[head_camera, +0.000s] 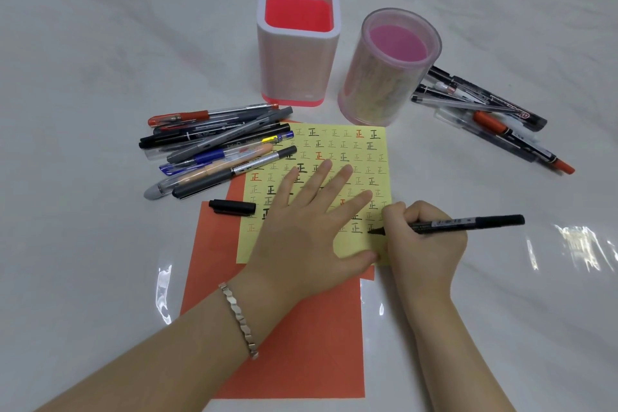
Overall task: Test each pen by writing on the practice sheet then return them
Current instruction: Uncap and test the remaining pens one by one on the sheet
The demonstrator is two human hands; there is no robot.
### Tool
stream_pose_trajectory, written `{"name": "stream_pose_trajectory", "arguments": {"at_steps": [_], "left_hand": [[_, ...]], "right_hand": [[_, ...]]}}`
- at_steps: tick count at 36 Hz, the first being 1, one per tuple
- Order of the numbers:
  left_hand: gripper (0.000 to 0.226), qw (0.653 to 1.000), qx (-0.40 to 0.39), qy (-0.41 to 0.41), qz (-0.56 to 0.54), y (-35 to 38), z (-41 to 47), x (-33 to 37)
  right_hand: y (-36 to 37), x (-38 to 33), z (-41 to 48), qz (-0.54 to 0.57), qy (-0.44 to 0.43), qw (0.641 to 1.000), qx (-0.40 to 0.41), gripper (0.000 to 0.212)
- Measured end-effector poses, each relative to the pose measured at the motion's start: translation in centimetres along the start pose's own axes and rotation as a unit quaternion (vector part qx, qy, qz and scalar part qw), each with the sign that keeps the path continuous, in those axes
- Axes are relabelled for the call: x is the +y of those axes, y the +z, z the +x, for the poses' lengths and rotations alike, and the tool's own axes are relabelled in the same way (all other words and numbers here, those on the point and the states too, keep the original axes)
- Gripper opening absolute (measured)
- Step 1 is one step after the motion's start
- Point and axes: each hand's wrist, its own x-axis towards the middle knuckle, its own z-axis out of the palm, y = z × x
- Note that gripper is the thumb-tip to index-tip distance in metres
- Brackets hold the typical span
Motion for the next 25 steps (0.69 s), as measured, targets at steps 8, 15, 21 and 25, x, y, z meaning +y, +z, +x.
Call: {"name": "stream_pose_trajectory", "arguments": {"at_steps": [8, 15, 21, 25], "left_hand": [[0.069, 1.0, -0.014, -0.003, 0.007, -0.2, 0.1, 0.1], [0.069, 1.0, -0.025, -0.005, 0.017, -0.3, 0.1, 0.0], [0.069, 0.998, -0.057, -0.006, 0.032, -0.7, 0.1, 0.0], [0.068, 0.994, -0.098, -0.014, 0.042, -1.6, -0.3, -0.5]], "right_hand": [[-0.2, 0.0, 0.1, -0.002, 0.019, 0.999, 0.046, 0.039], [-0.3, -0.6, 0.1, 0.036, 0.024, 0.997, 0.069, 0.038], [-0.5, -1.2, 0.3, 0.074, 0.04, 0.994, 0.067, 0.035], [-1.0, -1.7, 0.0, 0.083, 0.051, 0.994, 0.045, 0.029]]}}
